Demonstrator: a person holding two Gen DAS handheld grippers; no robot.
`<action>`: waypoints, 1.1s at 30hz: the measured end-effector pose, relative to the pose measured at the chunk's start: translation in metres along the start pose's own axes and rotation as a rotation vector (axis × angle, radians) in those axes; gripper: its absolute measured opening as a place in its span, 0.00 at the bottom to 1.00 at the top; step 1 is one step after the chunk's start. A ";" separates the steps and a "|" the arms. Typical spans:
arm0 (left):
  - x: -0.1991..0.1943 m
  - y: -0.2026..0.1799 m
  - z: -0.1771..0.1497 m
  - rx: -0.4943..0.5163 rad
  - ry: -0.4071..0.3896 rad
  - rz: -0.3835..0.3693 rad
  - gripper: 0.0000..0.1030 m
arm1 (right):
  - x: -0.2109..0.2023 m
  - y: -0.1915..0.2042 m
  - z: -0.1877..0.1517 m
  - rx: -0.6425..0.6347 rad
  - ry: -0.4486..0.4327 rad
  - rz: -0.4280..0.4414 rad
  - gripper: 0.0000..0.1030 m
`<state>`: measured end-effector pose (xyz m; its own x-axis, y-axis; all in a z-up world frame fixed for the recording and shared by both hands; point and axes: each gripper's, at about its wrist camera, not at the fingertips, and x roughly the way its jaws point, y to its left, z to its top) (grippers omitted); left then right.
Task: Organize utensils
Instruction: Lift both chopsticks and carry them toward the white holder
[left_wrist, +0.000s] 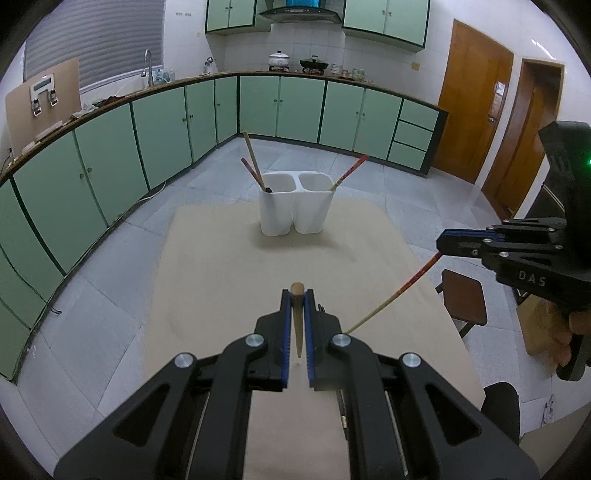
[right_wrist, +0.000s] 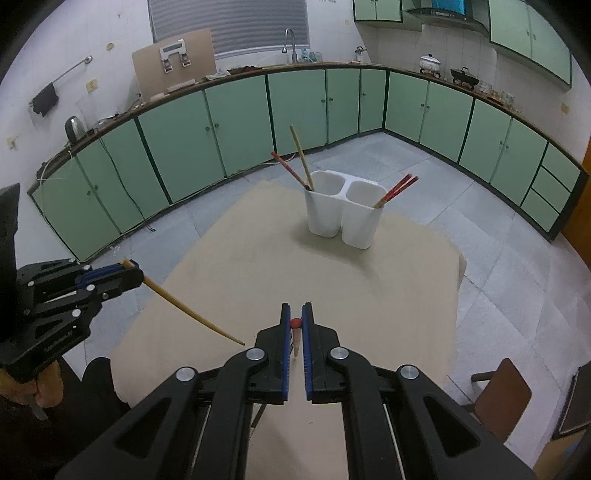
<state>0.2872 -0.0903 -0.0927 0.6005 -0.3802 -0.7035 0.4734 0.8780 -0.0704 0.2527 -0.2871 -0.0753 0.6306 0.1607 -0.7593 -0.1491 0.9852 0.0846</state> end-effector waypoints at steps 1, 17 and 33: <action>0.000 0.000 0.003 0.003 0.001 0.001 0.06 | -0.002 -0.001 0.002 -0.001 0.002 -0.003 0.06; -0.030 0.001 0.099 0.018 -0.074 -0.002 0.06 | -0.060 -0.023 0.090 0.015 -0.029 -0.056 0.06; 0.001 0.001 0.219 0.009 -0.170 0.028 0.06 | -0.043 -0.044 0.188 0.011 -0.092 -0.135 0.06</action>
<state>0.4297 -0.1535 0.0611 0.7136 -0.3995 -0.5755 0.4599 0.8868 -0.0454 0.3750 -0.3264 0.0749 0.7116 0.0314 -0.7019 -0.0505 0.9987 -0.0064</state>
